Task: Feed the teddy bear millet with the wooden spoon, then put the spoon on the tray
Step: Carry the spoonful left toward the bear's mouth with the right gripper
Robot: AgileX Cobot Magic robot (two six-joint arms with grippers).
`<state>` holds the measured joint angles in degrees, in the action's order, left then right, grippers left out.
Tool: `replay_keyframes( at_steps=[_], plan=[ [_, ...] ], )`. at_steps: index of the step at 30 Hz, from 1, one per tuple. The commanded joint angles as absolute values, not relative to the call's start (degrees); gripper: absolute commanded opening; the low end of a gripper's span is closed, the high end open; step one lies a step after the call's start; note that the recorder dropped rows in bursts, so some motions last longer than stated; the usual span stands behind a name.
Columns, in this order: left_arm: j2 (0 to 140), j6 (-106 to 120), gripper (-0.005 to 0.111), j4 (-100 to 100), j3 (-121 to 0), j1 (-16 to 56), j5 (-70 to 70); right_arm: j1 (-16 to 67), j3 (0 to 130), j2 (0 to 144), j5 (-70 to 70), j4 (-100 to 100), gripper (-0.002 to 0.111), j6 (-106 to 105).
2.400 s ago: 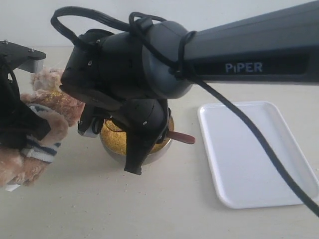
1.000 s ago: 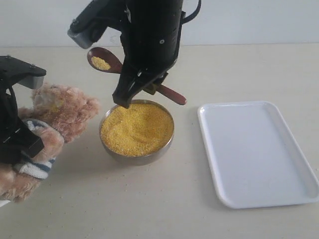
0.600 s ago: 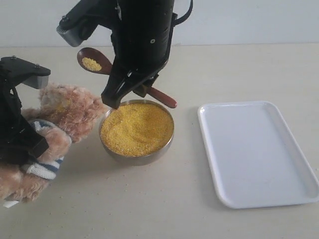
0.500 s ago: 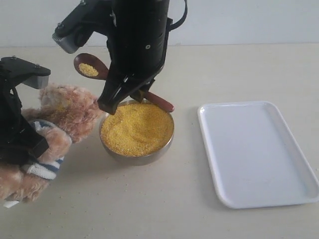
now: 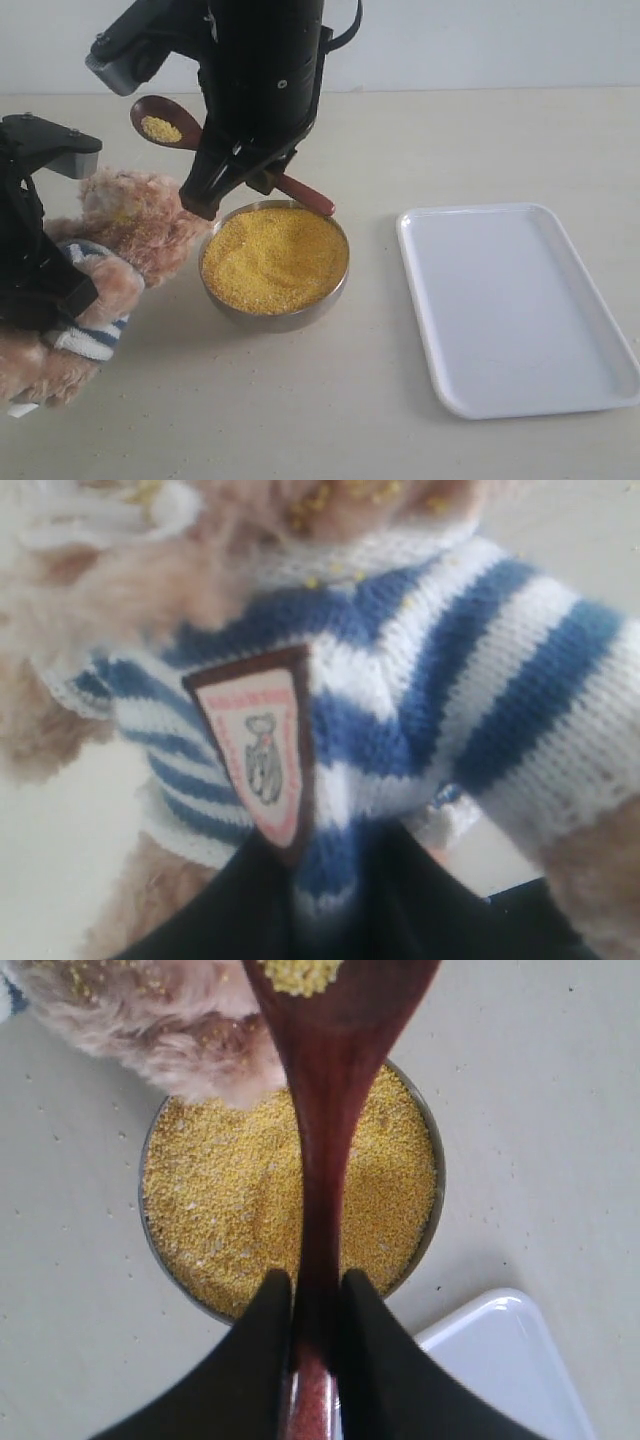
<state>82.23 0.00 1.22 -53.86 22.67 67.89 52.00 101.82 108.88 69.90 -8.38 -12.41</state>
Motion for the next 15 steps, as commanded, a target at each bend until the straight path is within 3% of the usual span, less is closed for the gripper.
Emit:
replay_keyframes(
  at_steps=[1, 15],
  plan=[
    [81.7, 0.5, 0.004, 0.6, -53.9, 22.5, 67.5, 52.1, 102.9, 108.7, 70.0, -8.0, 0.0, -12.5],
    [81.7, 1.1, 0.004, 1.0, -52.3, 22.5, 65.7, 52.1, 102.9, 108.7, 70.0, -7.3, 0.0, -12.4]
  ],
)
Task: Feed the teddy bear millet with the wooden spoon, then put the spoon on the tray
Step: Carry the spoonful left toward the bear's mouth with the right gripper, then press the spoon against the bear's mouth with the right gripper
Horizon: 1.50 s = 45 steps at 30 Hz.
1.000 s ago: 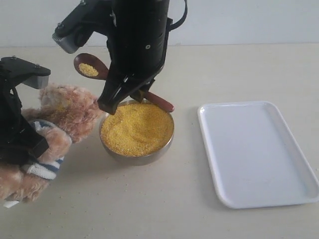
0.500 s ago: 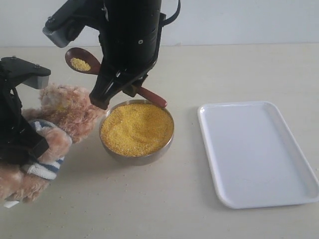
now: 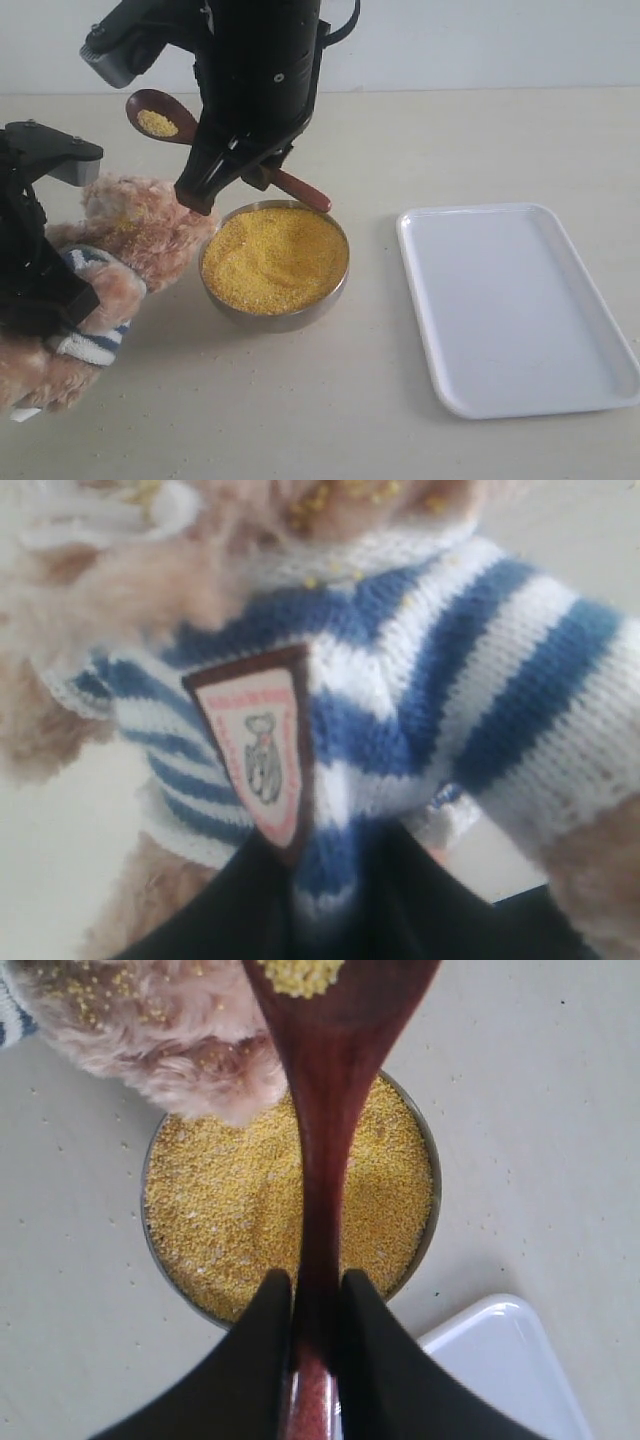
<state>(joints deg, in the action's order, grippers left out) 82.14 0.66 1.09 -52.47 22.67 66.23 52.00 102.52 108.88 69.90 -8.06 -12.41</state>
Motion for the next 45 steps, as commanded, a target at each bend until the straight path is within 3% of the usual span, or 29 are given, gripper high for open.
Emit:
replay_keyframes(
  at_steps=[1, 28, 45],
  plan=[
    [81.7, 1.1, 0.004, 1.0, -52.3, 22.5, 65.7, 52.1, 102.9, 108.7, 70.0, -7.2, 0.0, -12.4],
    [81.7, 2.3, 0.004, -0.7, -52.3, 22.5, 64.7, 54.7, 105.4, 112.8, 70.0, -6.3, 0.0, -12.0],
    [81.7, 3.1, 0.004, -1.7, -52.3, 22.5, 64.6, 60.7, 106.8, 116.7, 70.0, -19.9, 0.0, -8.9]
  ],
)
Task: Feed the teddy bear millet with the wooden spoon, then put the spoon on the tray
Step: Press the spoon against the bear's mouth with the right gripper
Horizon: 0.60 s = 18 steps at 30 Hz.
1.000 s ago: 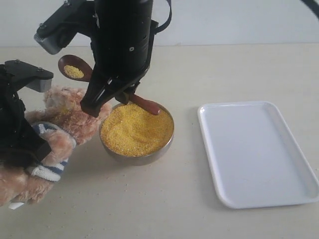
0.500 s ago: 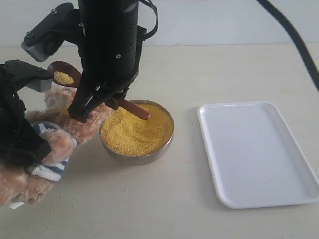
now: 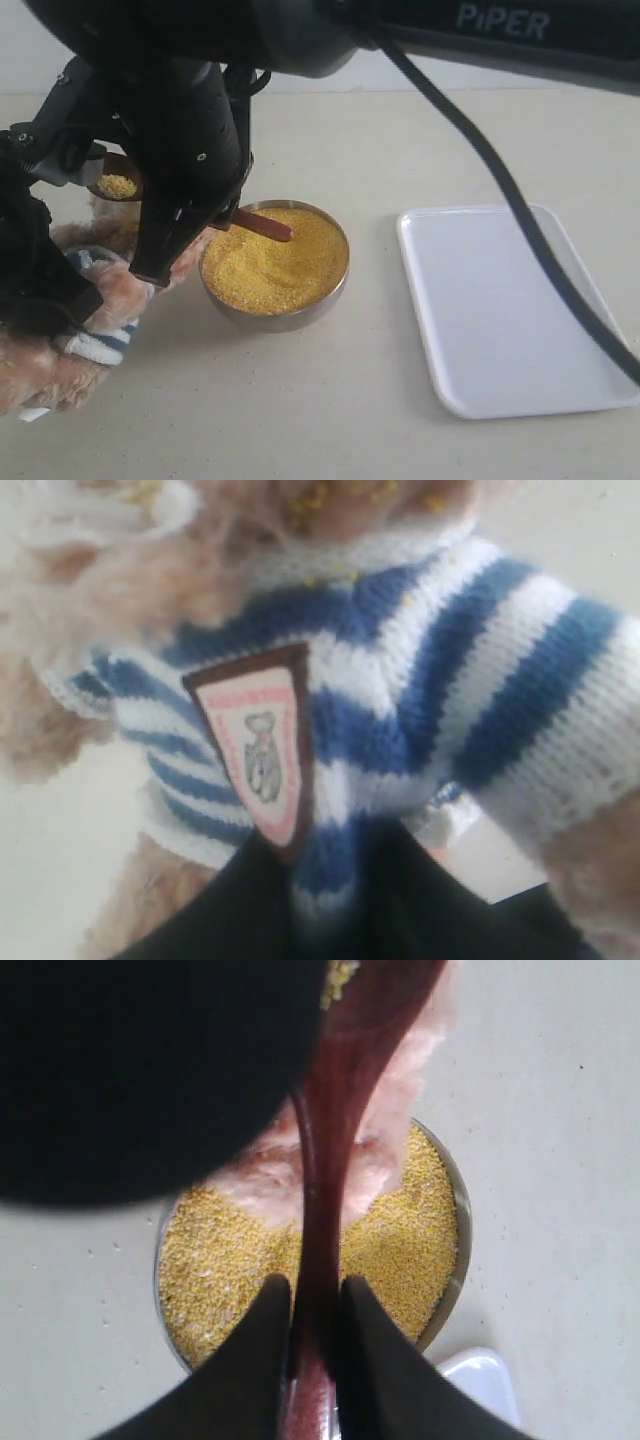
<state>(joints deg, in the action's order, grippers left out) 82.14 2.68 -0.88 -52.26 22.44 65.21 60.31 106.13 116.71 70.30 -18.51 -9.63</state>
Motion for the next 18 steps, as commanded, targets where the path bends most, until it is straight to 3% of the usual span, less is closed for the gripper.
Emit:
replay_keyframes(
  at_steps=[1, 18],
  plan=[
    [81.7, 3.1, 0.004, -1.7, -52.3, 22.5, 64.6, 60.7, 106.8, 116.7, 70.0, -19.9, 0.0, -8.9],
    [81.7, 3.1, 0.004, -1.7, -52.3, 22.5, 64.5, 60.7, 106.8, 116.6, 70.0, -22.8, 0.0, -8.5]
  ],
)
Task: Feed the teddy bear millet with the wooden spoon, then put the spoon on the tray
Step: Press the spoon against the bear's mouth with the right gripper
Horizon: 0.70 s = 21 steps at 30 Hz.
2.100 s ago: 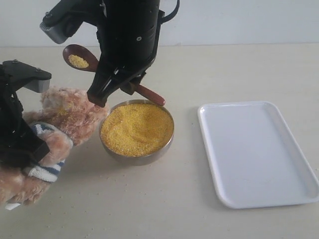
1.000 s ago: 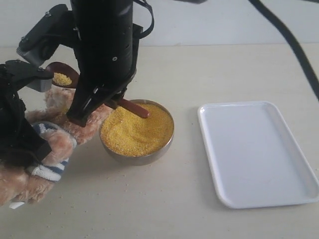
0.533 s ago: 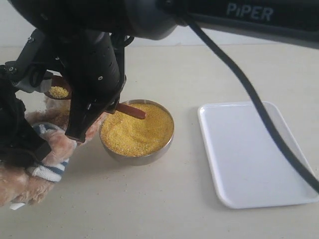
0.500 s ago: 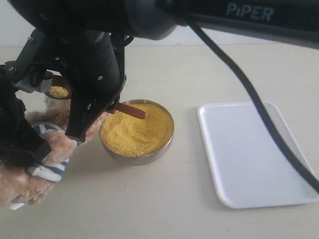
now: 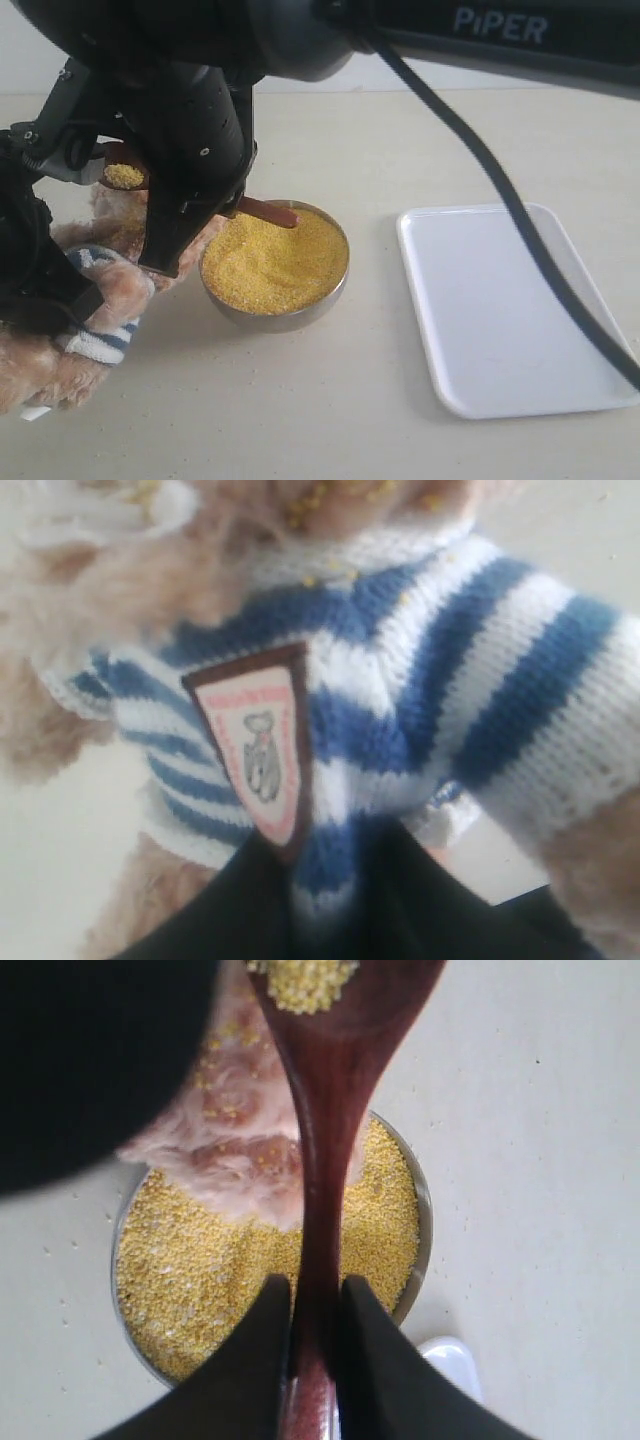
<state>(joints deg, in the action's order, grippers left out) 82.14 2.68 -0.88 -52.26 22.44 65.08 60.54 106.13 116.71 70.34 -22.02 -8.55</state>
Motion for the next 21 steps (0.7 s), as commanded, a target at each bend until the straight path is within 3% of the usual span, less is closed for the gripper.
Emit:
replay_keyframes(
  at_steps=[1, 21],
  plan=[
    [81.7, 3.1, 0.004, -1.7, -52.3, 22.5, 64.5, 60.7, 106.8, 116.5, 70.0, -22.8, 0.0, -8.4],
    [81.7, 3.1, 0.004, -1.7, -52.3, 22.5, 64.5, 62.3, 106.8, 114.5, 70.0, -22.2, 0.0, -9.9]
  ],
)
